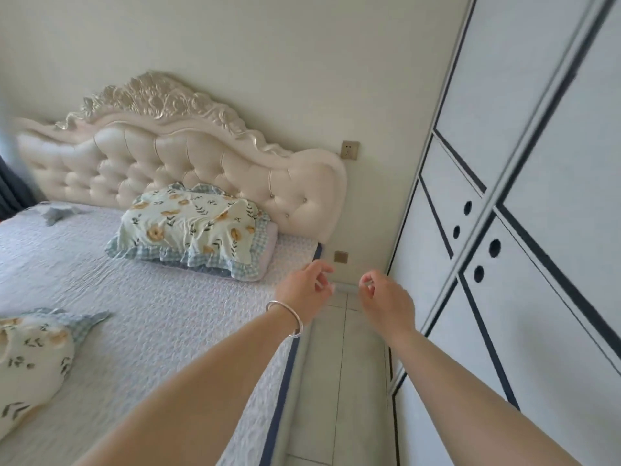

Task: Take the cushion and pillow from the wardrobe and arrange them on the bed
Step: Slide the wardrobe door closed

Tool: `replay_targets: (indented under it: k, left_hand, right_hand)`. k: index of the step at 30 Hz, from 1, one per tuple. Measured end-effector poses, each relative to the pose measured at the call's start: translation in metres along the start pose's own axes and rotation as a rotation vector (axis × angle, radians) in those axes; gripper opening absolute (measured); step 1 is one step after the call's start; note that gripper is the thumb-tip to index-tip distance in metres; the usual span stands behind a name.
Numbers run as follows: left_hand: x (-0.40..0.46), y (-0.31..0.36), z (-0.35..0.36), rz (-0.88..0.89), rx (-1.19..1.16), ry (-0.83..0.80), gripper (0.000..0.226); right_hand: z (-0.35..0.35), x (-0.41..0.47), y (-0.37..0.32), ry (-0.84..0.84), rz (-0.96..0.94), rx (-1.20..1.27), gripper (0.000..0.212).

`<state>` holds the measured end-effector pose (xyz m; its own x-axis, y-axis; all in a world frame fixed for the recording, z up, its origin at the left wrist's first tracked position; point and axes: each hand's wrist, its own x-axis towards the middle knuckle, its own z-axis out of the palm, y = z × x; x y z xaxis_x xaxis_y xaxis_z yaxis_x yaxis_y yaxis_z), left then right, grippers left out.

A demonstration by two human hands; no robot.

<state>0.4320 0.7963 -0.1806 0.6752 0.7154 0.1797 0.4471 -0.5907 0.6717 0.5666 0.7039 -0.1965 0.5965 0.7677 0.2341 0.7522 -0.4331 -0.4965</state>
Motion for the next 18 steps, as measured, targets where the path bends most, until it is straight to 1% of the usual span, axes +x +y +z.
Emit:
replay_targets:
  k: [3, 8, 13, 18]
  left_hand:
    - [-0.039, 0.012, 0.006, 0.078, -0.034, -0.071, 0.022]
    - [-0.099, 0.044, 0.016, 0.135, -0.110, -0.161, 0.021]
    - [-0.155, 0.092, 0.029, 0.256, -0.152, -0.227, 0.023]
    - [-0.206, 0.143, 0.033, 0.312, -0.235, -0.251, 0.021]
  right_hand:
    - [-0.016, -0.060, -0.002, 0.055, 0.068, -0.016, 0.020]
    - [-0.059, -0.147, -0.002, 0.158, 0.142, -0.021, 0.015]
    - [-0.101, -0.222, 0.001, 0.251, 0.218, -0.060, 0.017]
    - [-0.136, -0.292, 0.006, 0.298, 0.258, -0.112, 0.020]
